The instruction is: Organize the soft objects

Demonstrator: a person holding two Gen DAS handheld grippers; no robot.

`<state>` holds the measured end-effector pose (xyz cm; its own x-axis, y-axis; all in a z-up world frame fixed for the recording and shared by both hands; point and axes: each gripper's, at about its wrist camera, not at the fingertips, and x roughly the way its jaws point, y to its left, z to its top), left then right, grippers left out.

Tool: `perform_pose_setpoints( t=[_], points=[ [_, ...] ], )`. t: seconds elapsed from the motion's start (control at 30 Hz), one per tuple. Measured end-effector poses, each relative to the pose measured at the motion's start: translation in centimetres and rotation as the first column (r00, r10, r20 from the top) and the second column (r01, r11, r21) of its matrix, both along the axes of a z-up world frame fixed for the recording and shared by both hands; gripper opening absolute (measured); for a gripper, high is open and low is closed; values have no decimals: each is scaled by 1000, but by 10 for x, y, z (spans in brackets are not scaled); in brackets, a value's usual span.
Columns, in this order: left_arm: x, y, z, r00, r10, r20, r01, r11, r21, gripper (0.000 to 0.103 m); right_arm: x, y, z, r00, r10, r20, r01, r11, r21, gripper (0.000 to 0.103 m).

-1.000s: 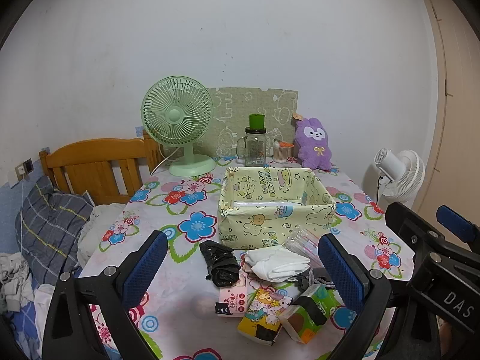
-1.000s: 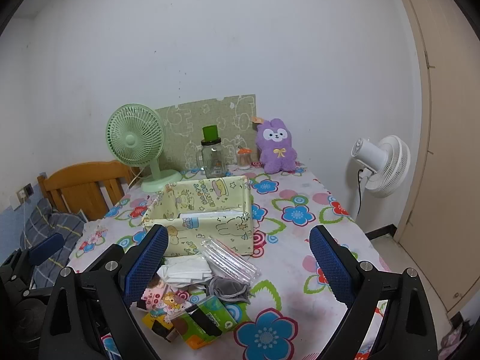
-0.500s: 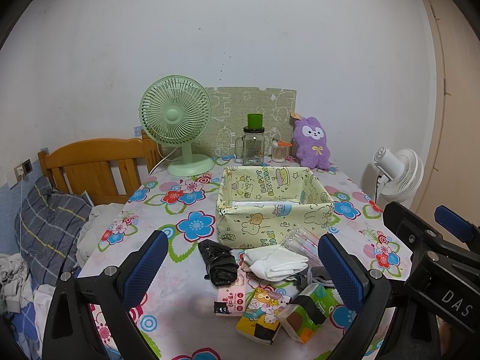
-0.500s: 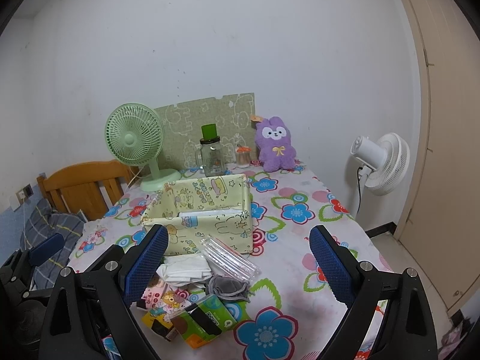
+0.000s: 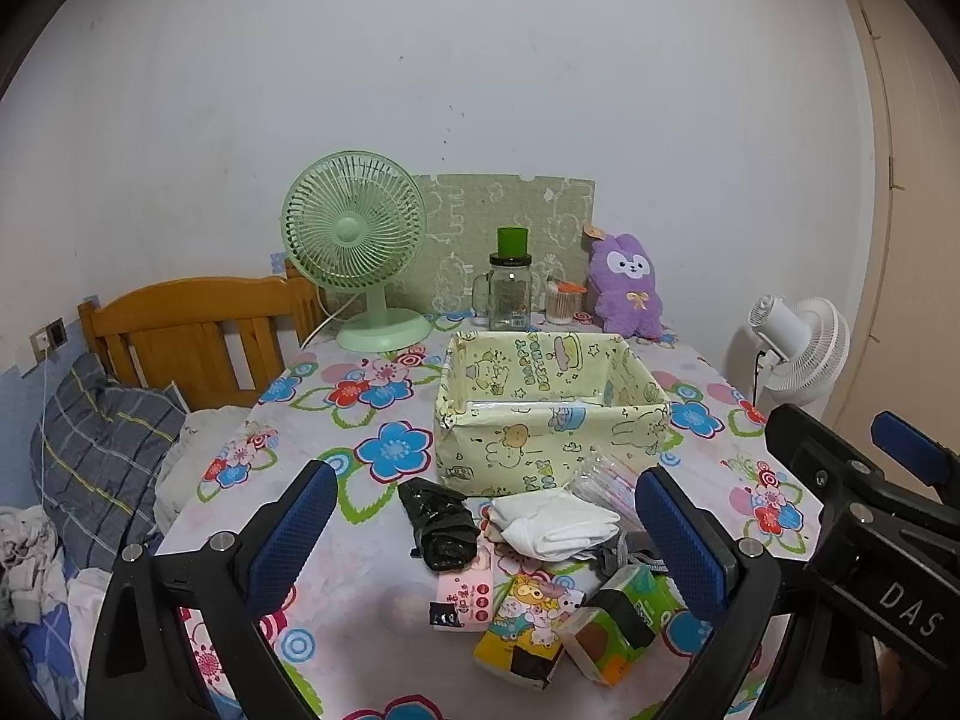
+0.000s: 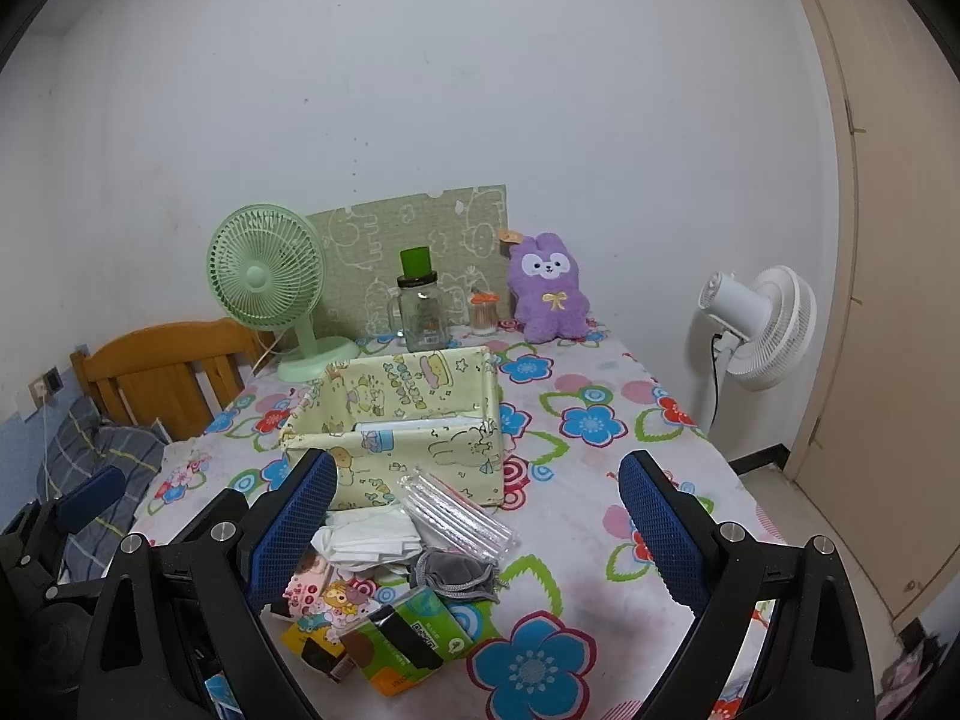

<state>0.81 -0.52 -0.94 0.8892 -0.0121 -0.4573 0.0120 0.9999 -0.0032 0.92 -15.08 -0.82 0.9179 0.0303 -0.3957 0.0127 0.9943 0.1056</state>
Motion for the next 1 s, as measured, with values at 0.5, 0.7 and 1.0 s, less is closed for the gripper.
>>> perform_pose_setpoints(
  t=[0.5,0.7,1.0],
  points=[
    [1,4,-15,1000,-14,-16,13,1000,-6,97,1,7,-17,1000,-3,-18,3,1000,3,94],
    [2,3,-29,998,-35,-48,36,999,1,95,3,10,-32,999,3,-43,-3,1000,12,94],
    [4,5,-61,994,-46,-96,45,999,-13,94,6,13,-62,996,7,-87,-6,1000,14,94]
  ],
)
